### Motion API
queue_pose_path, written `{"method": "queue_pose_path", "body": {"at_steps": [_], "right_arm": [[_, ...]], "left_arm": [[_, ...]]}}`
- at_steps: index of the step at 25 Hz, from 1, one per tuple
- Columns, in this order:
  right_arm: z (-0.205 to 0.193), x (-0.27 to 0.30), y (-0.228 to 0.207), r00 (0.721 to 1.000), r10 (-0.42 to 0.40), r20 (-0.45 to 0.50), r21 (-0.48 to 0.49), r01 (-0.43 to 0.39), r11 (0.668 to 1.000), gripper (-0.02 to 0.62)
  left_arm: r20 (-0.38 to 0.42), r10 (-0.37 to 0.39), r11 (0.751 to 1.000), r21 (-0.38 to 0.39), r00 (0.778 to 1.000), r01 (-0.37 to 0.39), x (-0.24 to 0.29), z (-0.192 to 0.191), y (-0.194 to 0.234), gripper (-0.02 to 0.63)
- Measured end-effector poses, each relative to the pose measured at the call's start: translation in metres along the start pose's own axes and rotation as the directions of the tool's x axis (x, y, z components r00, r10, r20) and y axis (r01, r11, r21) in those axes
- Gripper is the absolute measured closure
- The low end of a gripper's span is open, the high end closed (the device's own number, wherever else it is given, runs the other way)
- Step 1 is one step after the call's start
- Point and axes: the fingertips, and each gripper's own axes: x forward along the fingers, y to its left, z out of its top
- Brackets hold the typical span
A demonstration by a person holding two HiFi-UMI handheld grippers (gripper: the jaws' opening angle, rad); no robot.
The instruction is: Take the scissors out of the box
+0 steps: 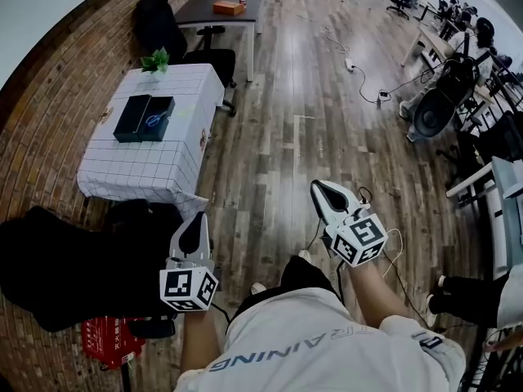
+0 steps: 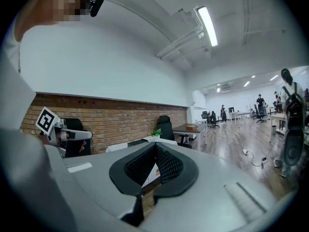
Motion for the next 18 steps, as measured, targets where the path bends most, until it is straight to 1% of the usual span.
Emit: {"method": "queue_pose_path", "body": {"at_steps": [3, 5, 10, 12, 15, 18], "right_arm": [[-0.008, 0.005, -0.018, 0.999, -0.022, -0.024, 0.043, 0.023, 0.999, 0.583], [-0.011, 0.018, -0.025, 0.999, -0.017, -0.029, 0.053, 0.019, 0.998, 0.583], [-0.005, 0.074, -0.041, 0.999, 0.04, -0.014, 0.046, -0.039, 0.998, 0.583], [0.003, 0.097, -0.057, 0.999, 0.052, 0.001, 0.051, -0.052, 0.997, 0.583], [0.014, 0.132, -0.09, 0.998, 0.064, 0.01, 0.058, -0.065, 0.996, 0.583], [0.026, 0.167, -0.123, 0.996, 0.082, 0.016, 0.055, -0.083, 0.995, 0.583]], "left_arm": [[-0.015, -0.017, 0.999, 0.042, 1.0, 0.017, 0.015, -0.003, -0.006, 0.604], [-0.015, -0.016, 0.999, 0.051, 1.0, 0.017, 0.026, -0.002, -0.001, 0.604], [-0.003, 0.045, 0.998, 0.053, 0.999, -0.045, 0.065, 0.009, 0.027, 0.604], [-0.005, 0.068, 0.996, 0.064, 0.998, -0.067, 0.087, 0.012, 0.033, 0.604], [-0.02, 0.086, 0.991, 0.102, 0.996, -0.084, 0.129, 0.017, 0.036, 0.604], [-0.012, 0.105, 0.99, 0.092, 0.994, -0.104, 0.172, 0.027, 0.039, 0.604]]}}
